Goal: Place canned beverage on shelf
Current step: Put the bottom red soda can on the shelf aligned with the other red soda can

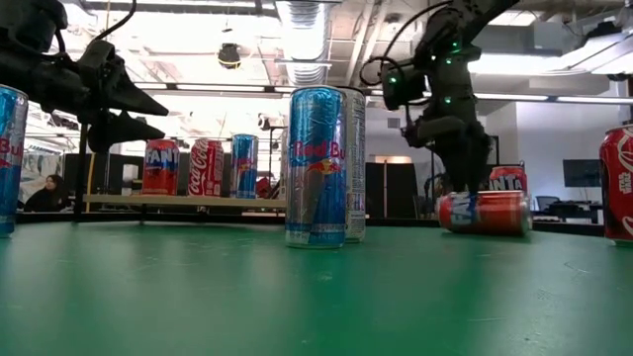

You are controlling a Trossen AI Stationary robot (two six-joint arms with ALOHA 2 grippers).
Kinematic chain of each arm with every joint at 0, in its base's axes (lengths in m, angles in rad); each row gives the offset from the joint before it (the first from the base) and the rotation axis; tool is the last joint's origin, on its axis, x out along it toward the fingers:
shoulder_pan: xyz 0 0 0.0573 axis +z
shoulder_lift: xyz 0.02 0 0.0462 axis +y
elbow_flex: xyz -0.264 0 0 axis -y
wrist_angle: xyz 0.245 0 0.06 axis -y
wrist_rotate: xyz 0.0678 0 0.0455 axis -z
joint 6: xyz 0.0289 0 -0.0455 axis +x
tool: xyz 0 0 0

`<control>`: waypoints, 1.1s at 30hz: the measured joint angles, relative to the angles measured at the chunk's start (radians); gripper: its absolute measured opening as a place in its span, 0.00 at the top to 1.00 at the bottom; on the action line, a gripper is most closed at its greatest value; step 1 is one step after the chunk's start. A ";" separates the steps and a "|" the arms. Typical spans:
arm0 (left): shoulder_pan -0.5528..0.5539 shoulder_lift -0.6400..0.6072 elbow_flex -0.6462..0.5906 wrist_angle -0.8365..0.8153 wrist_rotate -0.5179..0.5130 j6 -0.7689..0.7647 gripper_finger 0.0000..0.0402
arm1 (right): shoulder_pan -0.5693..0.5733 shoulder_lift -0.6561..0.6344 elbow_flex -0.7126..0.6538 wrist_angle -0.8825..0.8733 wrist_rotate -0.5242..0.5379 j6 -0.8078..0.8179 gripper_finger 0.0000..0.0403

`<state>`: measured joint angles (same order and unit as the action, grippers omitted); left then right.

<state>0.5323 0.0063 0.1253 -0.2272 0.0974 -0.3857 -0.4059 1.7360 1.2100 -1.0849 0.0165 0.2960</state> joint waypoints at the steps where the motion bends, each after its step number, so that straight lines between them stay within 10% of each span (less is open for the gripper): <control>1: 0.000 0.000 0.000 0.000 0.000 0.001 0.36 | 0.007 0.000 0.014 0.013 -0.017 -0.011 0.14; 9: 0.000 0.000 0.000 0.000 -0.001 0.002 0.36 | 0.081 -0.113 0.155 -0.074 0.050 0.008 0.14; 33: -0.001 0.000 0.000 -0.022 0.018 -0.002 0.36 | -0.035 0.008 -0.109 0.190 -0.003 -0.021 0.16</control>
<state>0.5316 0.0063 0.1253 -0.2493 0.1149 -0.3874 -0.4411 1.7439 1.1015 -0.8950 0.0131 0.2748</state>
